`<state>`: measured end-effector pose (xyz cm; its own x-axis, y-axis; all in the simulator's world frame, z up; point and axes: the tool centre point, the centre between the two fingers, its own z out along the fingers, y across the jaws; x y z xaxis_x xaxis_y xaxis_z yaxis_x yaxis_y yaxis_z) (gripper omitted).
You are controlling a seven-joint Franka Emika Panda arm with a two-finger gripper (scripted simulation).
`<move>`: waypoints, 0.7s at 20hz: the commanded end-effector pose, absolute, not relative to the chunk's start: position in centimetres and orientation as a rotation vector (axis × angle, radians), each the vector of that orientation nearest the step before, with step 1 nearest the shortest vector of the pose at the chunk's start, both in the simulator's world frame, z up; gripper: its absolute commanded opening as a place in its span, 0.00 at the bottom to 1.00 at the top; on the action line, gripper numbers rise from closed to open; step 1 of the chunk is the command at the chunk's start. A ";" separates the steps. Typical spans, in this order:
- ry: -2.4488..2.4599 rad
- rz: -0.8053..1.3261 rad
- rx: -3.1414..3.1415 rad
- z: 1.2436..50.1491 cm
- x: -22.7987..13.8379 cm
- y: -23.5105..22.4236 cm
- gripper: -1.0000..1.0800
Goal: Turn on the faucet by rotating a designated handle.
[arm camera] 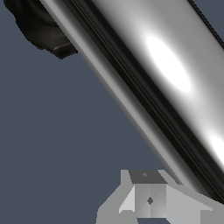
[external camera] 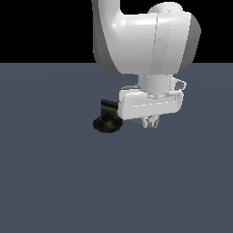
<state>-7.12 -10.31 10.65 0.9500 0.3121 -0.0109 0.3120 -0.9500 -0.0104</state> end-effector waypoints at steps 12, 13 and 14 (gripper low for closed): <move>-0.496 0.008 -3.098 10.7 -2.5 -12.3 0.00; -0.495 0.007 -3.098 10.7 -2.2 -12.4 0.00; -0.495 0.007 -3.098 10.7 -1.9 -12.6 0.00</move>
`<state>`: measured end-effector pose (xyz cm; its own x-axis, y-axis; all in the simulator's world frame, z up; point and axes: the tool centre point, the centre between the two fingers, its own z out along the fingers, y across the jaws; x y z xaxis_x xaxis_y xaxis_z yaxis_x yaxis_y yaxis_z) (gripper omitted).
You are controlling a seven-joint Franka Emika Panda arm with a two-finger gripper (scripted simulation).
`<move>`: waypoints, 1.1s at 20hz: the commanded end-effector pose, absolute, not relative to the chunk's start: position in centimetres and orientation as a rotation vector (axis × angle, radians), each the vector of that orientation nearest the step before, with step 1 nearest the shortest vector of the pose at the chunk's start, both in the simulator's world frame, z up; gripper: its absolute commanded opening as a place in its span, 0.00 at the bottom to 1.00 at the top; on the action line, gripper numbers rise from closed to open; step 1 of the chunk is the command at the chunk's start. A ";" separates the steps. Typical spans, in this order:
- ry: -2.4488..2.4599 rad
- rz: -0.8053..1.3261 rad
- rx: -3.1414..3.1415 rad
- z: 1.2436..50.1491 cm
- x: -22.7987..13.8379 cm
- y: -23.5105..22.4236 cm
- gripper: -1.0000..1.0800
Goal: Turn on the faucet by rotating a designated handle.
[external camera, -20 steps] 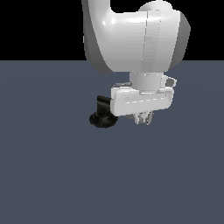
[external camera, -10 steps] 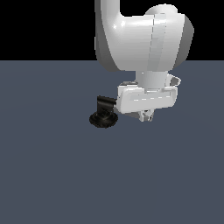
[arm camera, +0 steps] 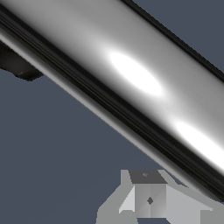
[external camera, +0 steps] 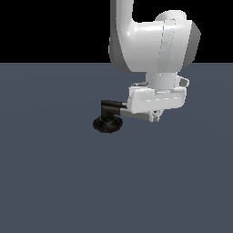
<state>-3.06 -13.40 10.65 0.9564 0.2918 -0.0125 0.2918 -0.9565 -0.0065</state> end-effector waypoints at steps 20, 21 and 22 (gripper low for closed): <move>-0.483 0.003 -3.102 10.8 3.8 -15.5 0.00; -0.483 0.003 -3.102 10.7 4.1 -15.6 0.00; -0.482 0.003 -3.103 10.8 4.4 -15.8 0.00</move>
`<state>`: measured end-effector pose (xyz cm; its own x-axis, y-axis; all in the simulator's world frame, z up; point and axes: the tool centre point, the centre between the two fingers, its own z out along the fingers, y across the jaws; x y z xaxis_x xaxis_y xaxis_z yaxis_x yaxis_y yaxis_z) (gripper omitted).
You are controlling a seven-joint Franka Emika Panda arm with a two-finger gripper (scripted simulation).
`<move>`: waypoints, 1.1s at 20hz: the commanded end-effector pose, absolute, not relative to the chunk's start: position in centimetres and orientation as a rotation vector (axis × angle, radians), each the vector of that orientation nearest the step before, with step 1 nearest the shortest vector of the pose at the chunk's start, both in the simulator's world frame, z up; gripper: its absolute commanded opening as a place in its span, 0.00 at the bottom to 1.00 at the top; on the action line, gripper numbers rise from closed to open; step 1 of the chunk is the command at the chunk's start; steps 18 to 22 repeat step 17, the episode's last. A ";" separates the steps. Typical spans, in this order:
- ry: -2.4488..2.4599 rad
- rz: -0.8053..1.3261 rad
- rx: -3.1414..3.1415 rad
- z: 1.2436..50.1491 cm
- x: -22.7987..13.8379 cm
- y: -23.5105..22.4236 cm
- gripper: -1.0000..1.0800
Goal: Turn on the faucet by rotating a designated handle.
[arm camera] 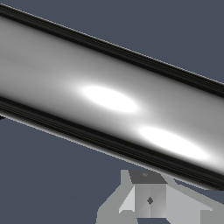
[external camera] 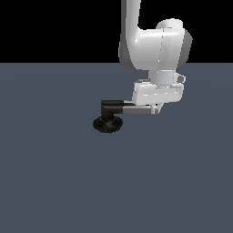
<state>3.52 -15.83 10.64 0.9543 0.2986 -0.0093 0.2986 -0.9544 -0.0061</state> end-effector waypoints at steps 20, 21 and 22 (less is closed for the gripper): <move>-0.474 0.000 -3.106 10.8 8.4 -17.9 0.00; -0.474 0.000 -3.106 10.8 8.4 -17.9 0.00; -0.474 0.000 -3.106 10.8 8.4 -17.9 0.00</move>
